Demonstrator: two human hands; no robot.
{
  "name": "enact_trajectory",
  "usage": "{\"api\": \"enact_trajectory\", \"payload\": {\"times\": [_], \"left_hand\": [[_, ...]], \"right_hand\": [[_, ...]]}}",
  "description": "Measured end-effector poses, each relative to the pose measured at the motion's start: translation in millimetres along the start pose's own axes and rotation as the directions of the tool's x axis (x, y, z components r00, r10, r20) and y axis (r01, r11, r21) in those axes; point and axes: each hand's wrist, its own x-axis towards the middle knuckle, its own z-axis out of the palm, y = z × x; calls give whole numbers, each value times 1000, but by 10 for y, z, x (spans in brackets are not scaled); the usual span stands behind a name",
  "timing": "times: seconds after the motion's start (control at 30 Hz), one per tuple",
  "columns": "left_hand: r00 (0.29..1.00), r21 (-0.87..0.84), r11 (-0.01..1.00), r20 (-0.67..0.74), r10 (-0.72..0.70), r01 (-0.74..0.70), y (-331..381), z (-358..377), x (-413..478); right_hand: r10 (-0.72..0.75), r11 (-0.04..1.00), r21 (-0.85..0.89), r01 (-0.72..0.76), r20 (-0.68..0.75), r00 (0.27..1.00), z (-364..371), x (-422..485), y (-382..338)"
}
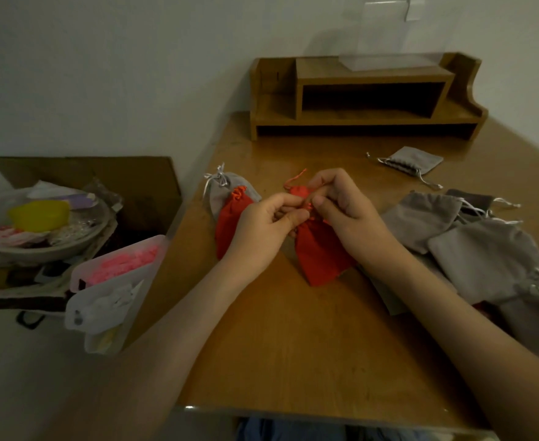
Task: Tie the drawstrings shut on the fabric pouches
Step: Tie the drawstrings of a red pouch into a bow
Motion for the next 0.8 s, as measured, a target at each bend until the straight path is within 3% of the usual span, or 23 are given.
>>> {"api": "enact_trajectory", "payload": {"times": [0.1, 0.4, 0.63, 0.8], "left_hand": [[1000, -3, 1000, -21, -3, 2, 1, -2, 0], [998, 18, 999, -32, 49, -49, 28, 8, -17], [977, 179, 965, -56, 205, -192, 50, 3, -50], [977, 189, 967, -95, 190, -170, 42, 22, -43]], "right_hand": [[-15, 997, -80, 14, -12, 1000, 8, 8, 1], [-62, 995, -79, 56, -72, 996, 13, 19, 1], [116, 975, -185, -126, -64, 991, -4, 26, 35], [77, 976, -187, -109, -168, 983, 11, 5, 13]]}}
